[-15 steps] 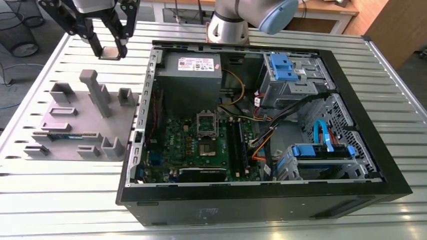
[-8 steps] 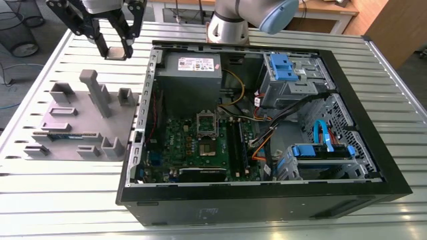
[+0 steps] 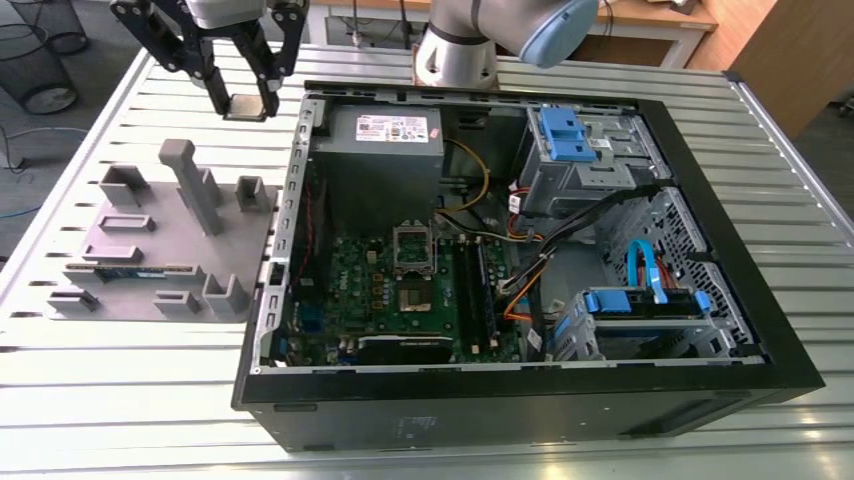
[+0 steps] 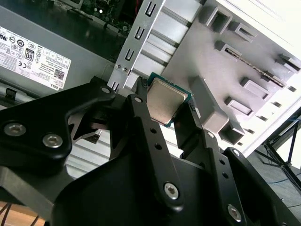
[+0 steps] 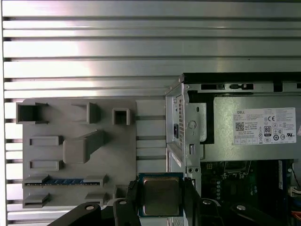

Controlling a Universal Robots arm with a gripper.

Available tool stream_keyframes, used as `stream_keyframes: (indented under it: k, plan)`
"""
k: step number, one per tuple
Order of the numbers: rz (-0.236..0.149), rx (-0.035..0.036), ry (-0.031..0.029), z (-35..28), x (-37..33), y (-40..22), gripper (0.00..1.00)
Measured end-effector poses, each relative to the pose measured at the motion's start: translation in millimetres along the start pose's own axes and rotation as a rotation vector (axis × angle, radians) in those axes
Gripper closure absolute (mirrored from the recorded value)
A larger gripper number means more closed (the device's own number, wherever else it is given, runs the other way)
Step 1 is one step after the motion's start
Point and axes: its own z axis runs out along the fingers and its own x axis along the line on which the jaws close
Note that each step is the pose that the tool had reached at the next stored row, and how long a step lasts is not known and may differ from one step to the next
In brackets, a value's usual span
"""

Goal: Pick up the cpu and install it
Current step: 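Pick up the cpu and move it towards the insertion slot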

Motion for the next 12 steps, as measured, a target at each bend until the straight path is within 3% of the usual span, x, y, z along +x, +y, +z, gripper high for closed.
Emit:
stream_keyframes:
  k: [12]
  plan:
    - [0.0,0.0,0.0,0.7,-17.6,0.7,0.53]
